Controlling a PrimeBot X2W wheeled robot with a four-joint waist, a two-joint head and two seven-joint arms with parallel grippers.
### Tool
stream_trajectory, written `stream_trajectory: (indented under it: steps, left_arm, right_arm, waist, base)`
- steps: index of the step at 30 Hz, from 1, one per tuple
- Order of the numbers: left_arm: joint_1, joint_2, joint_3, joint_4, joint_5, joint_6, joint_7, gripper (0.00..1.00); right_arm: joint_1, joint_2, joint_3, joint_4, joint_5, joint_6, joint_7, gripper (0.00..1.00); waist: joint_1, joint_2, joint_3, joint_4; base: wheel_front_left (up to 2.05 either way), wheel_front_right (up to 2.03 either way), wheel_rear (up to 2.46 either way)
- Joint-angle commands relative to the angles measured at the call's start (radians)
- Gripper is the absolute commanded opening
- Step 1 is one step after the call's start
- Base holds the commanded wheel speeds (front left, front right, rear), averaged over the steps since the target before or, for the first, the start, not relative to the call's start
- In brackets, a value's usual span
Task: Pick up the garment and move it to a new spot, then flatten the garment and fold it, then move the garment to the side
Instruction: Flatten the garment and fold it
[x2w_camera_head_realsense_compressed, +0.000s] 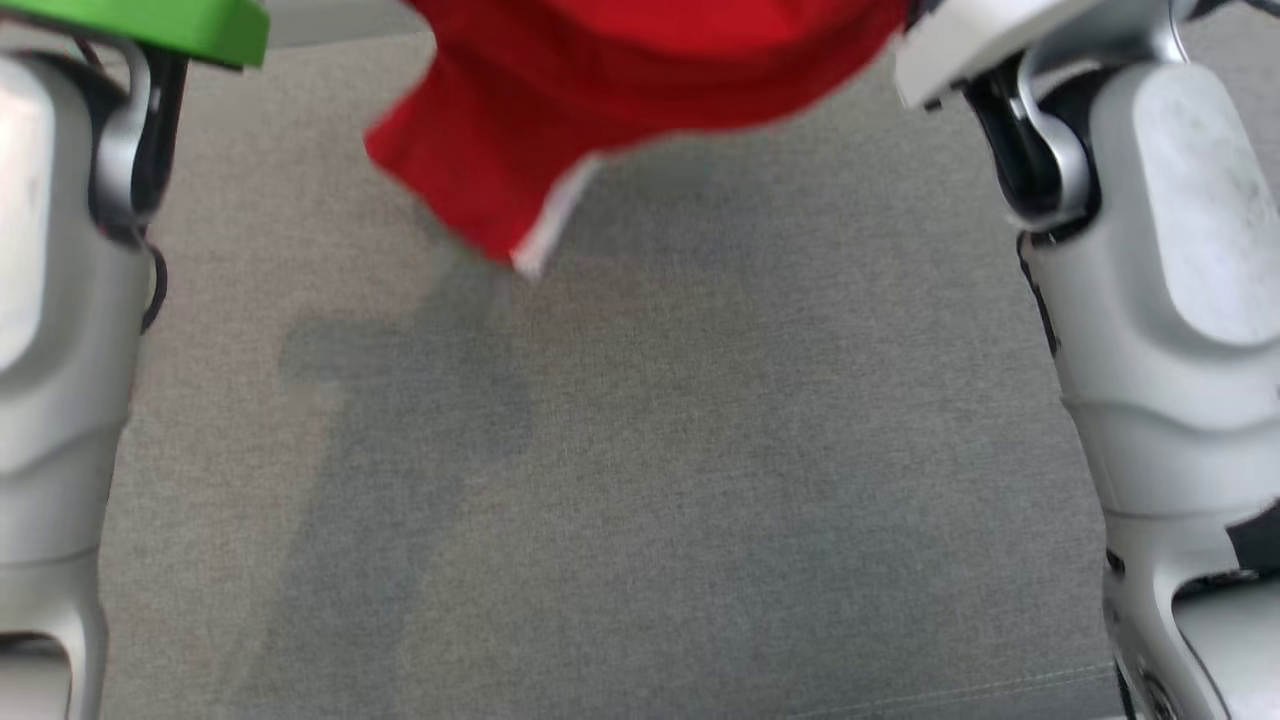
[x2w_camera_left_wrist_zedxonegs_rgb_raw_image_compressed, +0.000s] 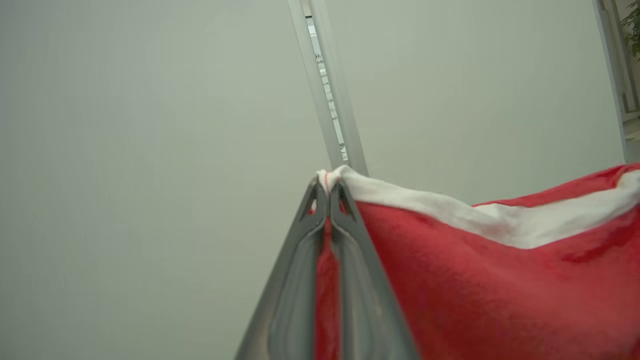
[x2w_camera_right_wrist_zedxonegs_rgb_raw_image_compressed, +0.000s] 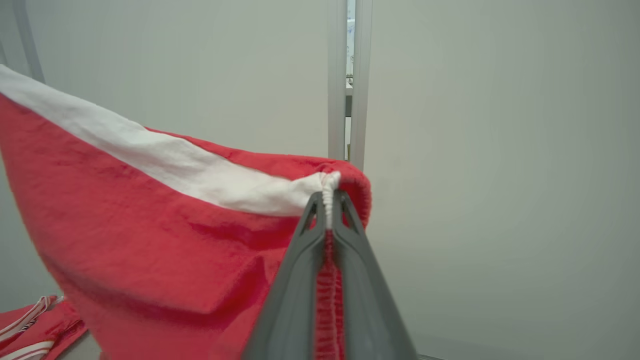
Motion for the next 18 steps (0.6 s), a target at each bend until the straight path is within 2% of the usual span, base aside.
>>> stream_trajectory:
  steps: [1,5,9,13,18]
  left_arm:
    - [-0.030,-0.017,-0.005,0.043,0.010,-0.004,-0.029,0.00]
    - [-0.050,-0.063,-0.008,0.132,0.001,-0.011,-0.080,0.00]
    - [0.042,-0.097,0.005,0.181,-0.023,-0.022,-0.100,0.00]
    - [0.159,-0.116,0.031,0.141,-0.030,-0.030,-0.103,0.00]
    - [0.295,-0.128,0.070,0.067,-0.020,-0.038,-0.103,0.00]
  right_arm:
    - [-0.032,0.006,0.003,0.055,-0.020,0.000,-0.045,0.00]
    - [-0.077,0.025,-0.002,0.201,-0.047,0.000,-0.143,0.00]
    - [-0.037,0.032,0.025,0.336,-0.052,0.000,-0.222,0.00]
    - [0.021,0.033,0.059,0.420,-0.031,0.000,-0.277,0.00]
    - [0.078,0.034,0.087,0.460,0.002,0.000,-0.315,0.00]
  waist:
    - [-0.0001,0.0000,0.072,0.009]
    - [-0.0001,0.0000,0.108,0.022]
    - [-0.0001,0.0000,0.136,0.041]
    - [-0.0001,0.0000,0.141,0.051]
    - [-0.0001,0.0000,0.127,0.051]
  base:
    - [0.00,0.00,0.00]
    - [0.00,0.00,0.00]
    - [0.00,0.00,0.00]
    - [0.00,0.00,0.00]
    - [0.00,0.00,0.00]
